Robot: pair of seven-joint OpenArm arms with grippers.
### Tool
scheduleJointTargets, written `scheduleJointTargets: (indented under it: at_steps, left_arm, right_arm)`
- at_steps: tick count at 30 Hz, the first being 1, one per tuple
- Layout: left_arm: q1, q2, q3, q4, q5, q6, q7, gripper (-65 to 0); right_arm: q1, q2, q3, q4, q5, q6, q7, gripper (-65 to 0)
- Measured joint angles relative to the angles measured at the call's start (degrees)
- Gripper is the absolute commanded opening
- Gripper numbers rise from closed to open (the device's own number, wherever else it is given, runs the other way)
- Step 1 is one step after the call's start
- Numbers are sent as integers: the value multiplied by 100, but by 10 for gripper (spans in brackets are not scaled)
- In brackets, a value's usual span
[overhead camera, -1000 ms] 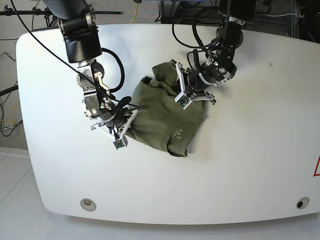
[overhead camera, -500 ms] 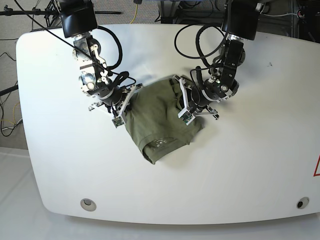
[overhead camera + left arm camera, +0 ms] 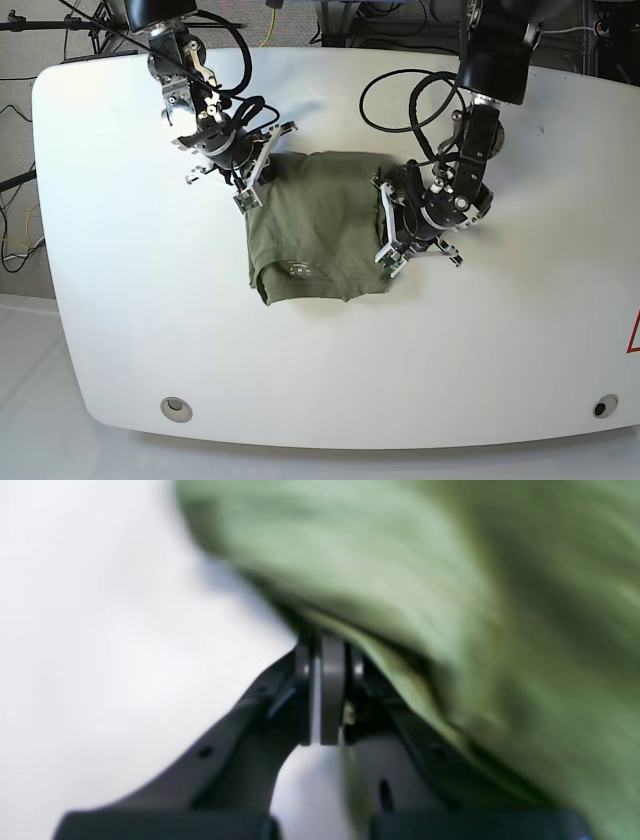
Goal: Fold the T-shirt properly
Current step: 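Press and smooth the folded shirt edges with both grippers, then release the shirt and lift both grippers away from it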
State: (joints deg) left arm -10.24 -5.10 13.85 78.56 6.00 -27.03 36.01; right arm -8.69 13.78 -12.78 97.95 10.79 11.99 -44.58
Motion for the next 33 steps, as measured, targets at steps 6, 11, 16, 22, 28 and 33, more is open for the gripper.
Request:
scheduleJointTargets:
  at_steps: [6, 11, 16, 22, 28, 33]
  left_arm:
    - [-175, -166, 2, 28, -9, 0, -83, -650]
    - [-131, -232, -28, 92, -4, -4, -42, -650]
    - [-31, -313, -348, 417, -7, -39, 20, -650]
    - [-7, -382, -800, 920, -4, 0, 15, -650]
    - [315, -577, -1233, 1576, -37, -20, 216, -650]
    - [658, -651, -1698, 2033, -15, -2, 297, -650]
  right_arm:
    - [-87, -9, 7, 24, 17, 0, 90, -650]
    - [-39, 17, 4, 79, 11, 0, 48, -650]
    - [2, 35, -4, 481, -11, 0, -479, -650]
    - [9, 2, -4, 1167, -2, -2, -813, -650]
    - [9, -46, -42, 1429, 96, 22, -940, -650]
    - [39, -164, -247, 1349, -35, -13, -1097, -650]
